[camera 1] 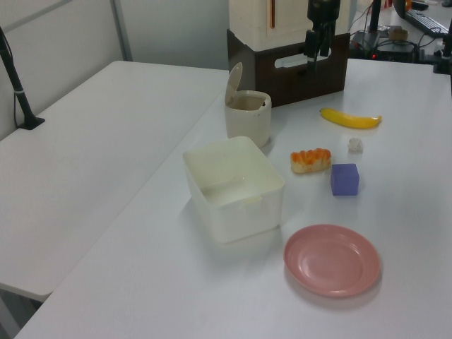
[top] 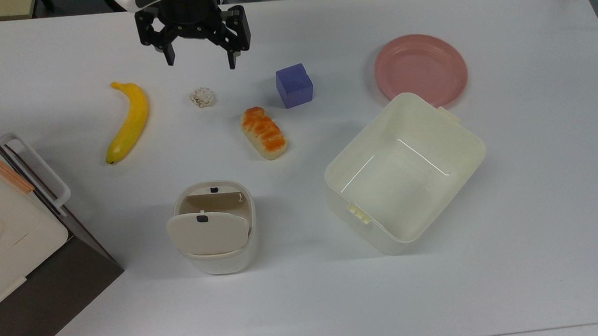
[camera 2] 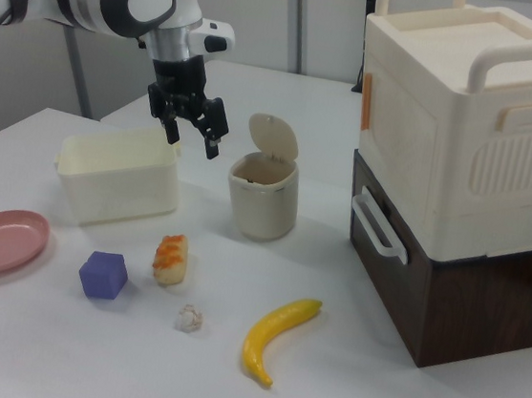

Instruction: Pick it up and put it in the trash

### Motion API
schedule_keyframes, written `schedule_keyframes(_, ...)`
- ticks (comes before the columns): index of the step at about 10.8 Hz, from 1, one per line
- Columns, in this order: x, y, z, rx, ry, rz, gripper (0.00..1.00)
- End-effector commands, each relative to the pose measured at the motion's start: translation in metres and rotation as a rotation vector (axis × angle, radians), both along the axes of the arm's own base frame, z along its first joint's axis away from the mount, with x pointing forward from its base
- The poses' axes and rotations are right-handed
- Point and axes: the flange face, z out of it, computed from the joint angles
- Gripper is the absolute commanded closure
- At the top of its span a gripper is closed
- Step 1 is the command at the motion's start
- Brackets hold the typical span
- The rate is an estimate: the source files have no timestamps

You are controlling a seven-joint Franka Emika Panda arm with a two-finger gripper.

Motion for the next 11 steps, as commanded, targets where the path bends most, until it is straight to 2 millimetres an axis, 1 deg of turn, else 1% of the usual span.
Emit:
schedule_keyframes(1,-0.0078,-0.002,0.0021,0.014,0.02,-0.029,0.0)
schedule_keyframes(4,-0.0083,0.0034,-0.0012,0.015,0.034,-0.02,0.0)
schedule_keyframes(11,-0.0107,0.0037,-0.0064,0.018,0.063,-0.018,0.0)
